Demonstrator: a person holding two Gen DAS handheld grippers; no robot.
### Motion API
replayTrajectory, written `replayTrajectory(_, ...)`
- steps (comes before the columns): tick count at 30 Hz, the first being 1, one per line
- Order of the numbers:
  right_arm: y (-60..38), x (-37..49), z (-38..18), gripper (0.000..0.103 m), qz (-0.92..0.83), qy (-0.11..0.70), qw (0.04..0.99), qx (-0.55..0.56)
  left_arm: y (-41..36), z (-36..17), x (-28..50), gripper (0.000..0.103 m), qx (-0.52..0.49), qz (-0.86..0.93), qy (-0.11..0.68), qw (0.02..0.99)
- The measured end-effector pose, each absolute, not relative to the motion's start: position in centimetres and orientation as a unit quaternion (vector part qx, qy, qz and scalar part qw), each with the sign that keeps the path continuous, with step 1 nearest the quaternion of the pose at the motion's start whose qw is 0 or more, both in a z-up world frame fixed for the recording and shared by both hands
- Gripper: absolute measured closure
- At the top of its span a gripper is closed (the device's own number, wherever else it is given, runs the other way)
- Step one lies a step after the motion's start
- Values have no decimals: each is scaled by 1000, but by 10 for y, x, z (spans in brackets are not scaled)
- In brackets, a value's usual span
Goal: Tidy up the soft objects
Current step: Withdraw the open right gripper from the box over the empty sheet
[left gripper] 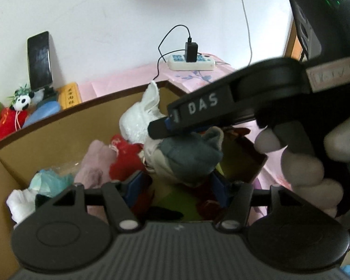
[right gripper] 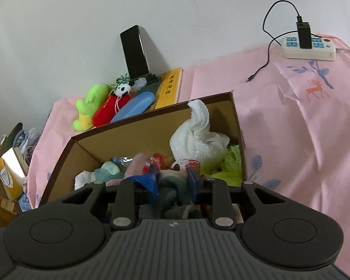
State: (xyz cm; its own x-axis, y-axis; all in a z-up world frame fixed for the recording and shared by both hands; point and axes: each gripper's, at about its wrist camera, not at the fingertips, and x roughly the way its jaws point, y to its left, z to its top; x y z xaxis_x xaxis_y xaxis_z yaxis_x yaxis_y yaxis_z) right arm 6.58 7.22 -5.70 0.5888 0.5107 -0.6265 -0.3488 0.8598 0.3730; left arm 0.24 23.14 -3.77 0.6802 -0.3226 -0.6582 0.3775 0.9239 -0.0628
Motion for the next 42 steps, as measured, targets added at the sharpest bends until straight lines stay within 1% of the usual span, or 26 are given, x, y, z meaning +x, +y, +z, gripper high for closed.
replayTrajectory(2,70,66,-55,92,250,380,883,113,233,-38,3,42,33,-190,354,915)
replayTrajectory(5,63,60,-45,86,257,370,883,133,235,-34,-3,42,35,-187,351,917)
replayTrajectory(9,58,52,-30,86,256,359,889,126,239,-29,-14,42,28,-180,348,920)
replayTrajectory(15,47,38,-24,86,253,356,890,130,243,-21,-24,42,4,-173,345,922)
replayTrajectory(28,19,19,-11,86,259,337,890,162,224,-8,-52,42,17,-134,342,930)
replayTrajectory(32,7,14,-9,86,248,342,894,153,209,1,-58,42,38,-100,345,933)
replayTrajectory(42,-28,-4,-3,86,208,341,912,89,167,14,-47,42,32,-32,380,924)
